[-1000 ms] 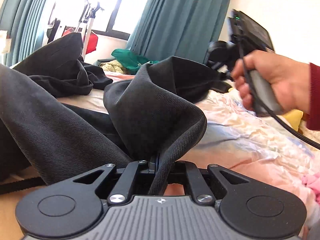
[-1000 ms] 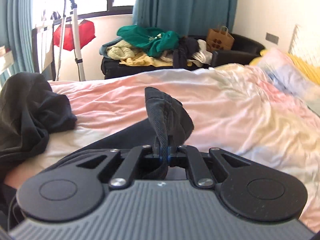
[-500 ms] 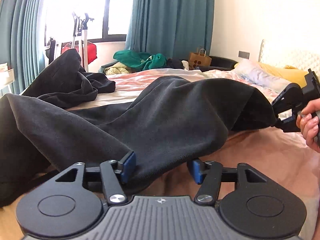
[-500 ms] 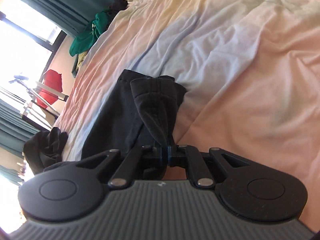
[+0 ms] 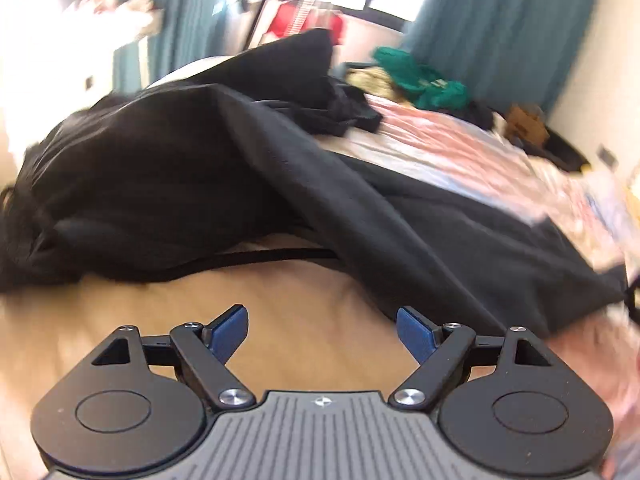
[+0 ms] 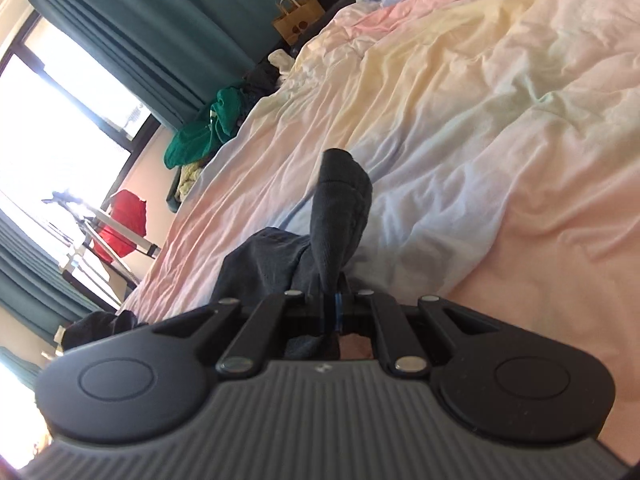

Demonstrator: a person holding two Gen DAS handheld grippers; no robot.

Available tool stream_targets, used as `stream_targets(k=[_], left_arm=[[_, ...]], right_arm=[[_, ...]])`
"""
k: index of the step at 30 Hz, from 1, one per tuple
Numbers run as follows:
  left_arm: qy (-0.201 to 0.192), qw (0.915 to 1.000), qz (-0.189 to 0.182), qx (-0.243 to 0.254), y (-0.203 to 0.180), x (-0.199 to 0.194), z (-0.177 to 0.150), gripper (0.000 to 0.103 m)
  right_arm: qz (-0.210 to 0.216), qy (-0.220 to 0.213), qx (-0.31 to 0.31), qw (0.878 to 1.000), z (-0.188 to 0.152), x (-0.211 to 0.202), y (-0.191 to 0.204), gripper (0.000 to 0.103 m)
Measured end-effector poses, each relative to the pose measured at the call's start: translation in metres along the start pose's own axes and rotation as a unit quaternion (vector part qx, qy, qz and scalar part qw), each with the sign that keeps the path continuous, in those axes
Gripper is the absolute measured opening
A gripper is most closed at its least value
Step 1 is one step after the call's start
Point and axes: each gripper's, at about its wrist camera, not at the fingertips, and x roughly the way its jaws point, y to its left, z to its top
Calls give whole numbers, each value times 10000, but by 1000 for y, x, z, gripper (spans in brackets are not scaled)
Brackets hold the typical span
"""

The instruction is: Fold clothes

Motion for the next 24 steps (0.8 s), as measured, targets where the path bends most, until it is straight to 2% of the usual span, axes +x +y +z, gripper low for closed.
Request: stream_targets(k=[1,2,4,5,7,9,10,14,16,17,20,24], left_arm=[[-17,9976,3,-688,23,1,7,83],[-33,9905,6,-1374,45,3,14,84],[-120,9675,-55,-2527,83,6,6,84],[-163,9509,-86,-3089,102,7,1,83],[-248,9081,-147,-4179,141,11,-7,70],[-598,8735,-209,-4826,160,6,-19,58],[-719,8625,-184,-5006,166,4,-21,54],[-986,8421,-81,-5301,176,-2,-20,41],[-1048,8372,-24,-5368,176,-8,-18,24],[-1070,8361,-2,-5380,176,-11,-17,21],[-1148,8445,122,-5229,167,-34,-9,14],[-1673,8613,345,-4785,167,-93,10,11]], right_arm=[[19,-15,156,9999,1,2,-5,8],[18,-19,261,9997,2,4,-8,8],[16,-32,442,9990,3,8,-14,8],[18,-58,434,9990,3,10,-14,8],[-3,-124,384,9992,4,13,-11,8],[-9,-183,371,9991,4,15,-8,8],[-14,-215,374,9991,3,17,-8,8],[-99,-270,379,9989,1,23,-7,8],[-132,-272,397,9988,0,24,-9,8],[-138,-274,415,9987,0,24,-10,8],[-144,-346,401,9985,0,22,-11,8],[105,-553,523,9970,4,15,-13,7]])
